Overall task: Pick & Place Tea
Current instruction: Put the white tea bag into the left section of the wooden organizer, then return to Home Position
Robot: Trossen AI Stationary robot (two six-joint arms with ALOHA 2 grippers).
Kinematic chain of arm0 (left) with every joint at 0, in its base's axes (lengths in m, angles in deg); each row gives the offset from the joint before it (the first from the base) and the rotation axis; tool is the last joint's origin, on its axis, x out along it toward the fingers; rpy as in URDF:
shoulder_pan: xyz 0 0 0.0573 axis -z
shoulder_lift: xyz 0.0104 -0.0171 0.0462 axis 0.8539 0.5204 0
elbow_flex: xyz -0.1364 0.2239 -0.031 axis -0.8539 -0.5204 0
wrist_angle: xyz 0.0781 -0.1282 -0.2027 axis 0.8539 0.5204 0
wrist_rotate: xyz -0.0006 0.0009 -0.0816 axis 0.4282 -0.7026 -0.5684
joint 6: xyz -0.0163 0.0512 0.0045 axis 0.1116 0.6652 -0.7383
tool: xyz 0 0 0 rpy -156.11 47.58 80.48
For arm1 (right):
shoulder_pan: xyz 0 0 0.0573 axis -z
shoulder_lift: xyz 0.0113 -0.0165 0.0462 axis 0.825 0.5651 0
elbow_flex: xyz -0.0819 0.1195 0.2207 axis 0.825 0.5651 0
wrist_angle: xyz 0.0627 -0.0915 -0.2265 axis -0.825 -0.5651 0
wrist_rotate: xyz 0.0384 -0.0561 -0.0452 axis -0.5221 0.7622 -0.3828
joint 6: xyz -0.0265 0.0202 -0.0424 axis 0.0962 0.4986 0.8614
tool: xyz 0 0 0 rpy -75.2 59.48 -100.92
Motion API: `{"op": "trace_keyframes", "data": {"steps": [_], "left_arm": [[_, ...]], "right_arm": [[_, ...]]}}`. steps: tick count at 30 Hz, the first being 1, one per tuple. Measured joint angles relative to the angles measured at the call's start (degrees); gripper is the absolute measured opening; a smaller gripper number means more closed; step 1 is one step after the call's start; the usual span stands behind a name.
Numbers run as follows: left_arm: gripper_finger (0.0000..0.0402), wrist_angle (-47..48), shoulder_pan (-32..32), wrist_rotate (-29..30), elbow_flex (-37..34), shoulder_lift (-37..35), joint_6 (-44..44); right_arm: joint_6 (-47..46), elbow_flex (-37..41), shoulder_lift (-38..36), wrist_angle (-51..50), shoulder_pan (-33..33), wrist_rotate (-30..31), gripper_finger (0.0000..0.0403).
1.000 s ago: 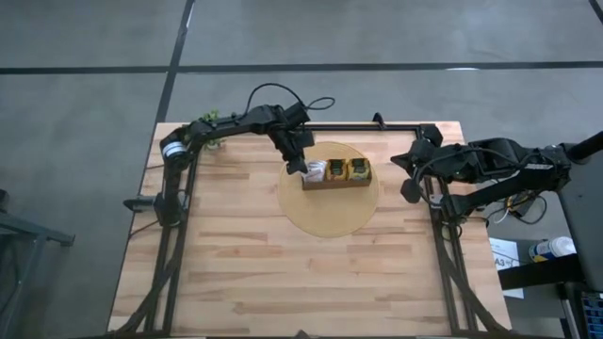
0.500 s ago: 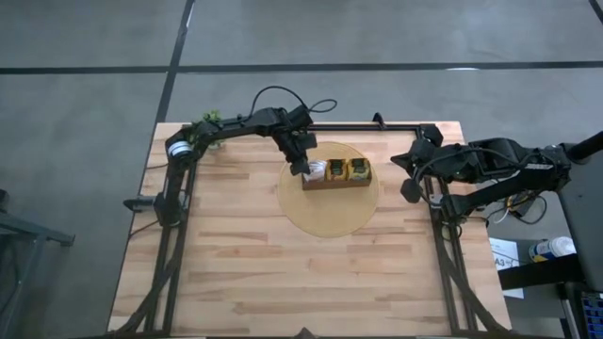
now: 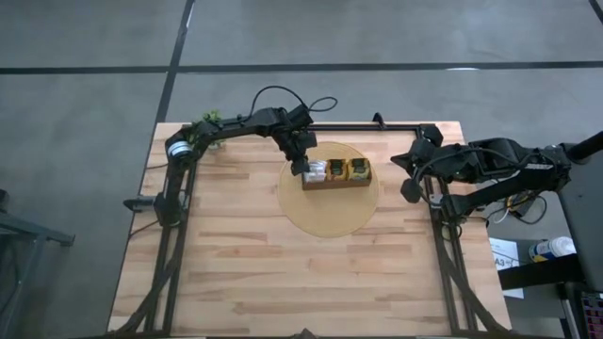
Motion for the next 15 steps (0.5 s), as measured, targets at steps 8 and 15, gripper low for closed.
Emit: {"op": "trace_keyframes", "data": {"steps": [8,15], "left_arm": [[0.0107,-0.17,0.04,0.67,0.07,-0.21,-0.16],[0.0108,5.53,0.20,-1.12,5.42,-0.50,-1.46]], "right_arm": [[-0.02,0.00,0.00,0.07,0.00,0.00,0.0008],[-0.02,0.00,0.00,0.09,0.00,0.00,0.0008]]}}
